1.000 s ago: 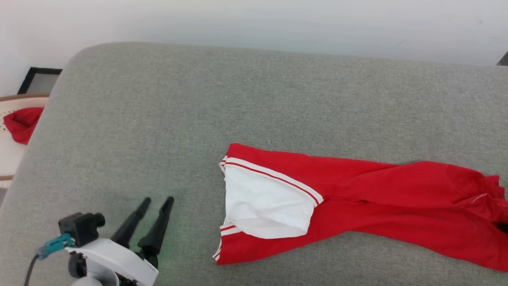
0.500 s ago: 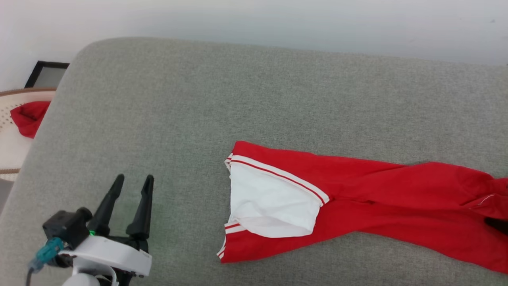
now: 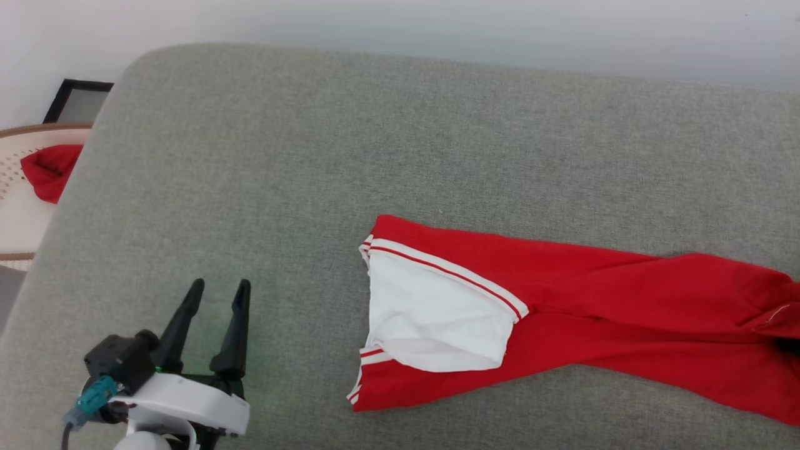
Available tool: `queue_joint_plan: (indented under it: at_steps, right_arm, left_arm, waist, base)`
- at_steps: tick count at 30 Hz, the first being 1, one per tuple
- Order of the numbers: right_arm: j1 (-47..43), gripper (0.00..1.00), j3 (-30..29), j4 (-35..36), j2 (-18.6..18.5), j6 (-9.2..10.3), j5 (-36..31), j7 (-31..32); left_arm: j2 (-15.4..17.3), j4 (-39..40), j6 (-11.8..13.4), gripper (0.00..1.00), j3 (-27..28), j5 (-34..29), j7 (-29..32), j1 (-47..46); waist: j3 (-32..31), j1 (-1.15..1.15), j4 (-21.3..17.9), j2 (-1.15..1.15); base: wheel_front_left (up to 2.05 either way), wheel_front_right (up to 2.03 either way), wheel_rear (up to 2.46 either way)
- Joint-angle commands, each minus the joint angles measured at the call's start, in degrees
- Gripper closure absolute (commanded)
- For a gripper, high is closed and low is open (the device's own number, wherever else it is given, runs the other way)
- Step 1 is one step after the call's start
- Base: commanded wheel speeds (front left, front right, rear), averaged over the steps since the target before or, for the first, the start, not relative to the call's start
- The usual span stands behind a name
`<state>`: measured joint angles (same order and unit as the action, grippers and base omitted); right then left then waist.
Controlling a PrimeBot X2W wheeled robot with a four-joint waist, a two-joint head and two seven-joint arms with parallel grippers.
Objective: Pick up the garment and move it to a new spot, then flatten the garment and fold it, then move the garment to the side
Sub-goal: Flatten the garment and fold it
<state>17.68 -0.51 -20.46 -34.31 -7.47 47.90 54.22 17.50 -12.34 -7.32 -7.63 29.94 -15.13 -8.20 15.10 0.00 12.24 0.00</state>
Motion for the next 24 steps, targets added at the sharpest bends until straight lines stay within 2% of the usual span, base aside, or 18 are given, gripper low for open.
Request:
queue_joint_plan:
  at_steps: [1, 14, 24]
  right_arm:
    - [-3.1, 1.00, 1.5, -1.5, 3.0, -0.03, 0.2, 0.6]
    - [-0.4, 1.00, -9.6, -1.1, -0.9, 0.04, 1.2, -4.2]
    - [0.4, 1.00, -16.8, -5.2, -6.5, 0.03, -0.4, -6.7]
  left_arm:
    - [0.2, -0.3, -0.2, 0.00, 0.5, -0.6, 0.0, -0.3]
    - [2.4, 0.5, -0.2, 0.00, 2.7, -0.9, 0.0, 0.4]
    - [3.8, 1.6, -0.2, 0.00, 3.6, -1.2, 0.0, 0.7]
  waist:
    - [0.1, 0.00, -0.3, 0.00]
    - [1.1, 0.00, -5.2, 0.00]
    - [2.3, 0.00, -7.5, 0.00]
  base:
    - [0.00, 0.00, 0.00]
    - [0.00, 0.00, 0.00]
    - [0.00, 0.00, 0.00]
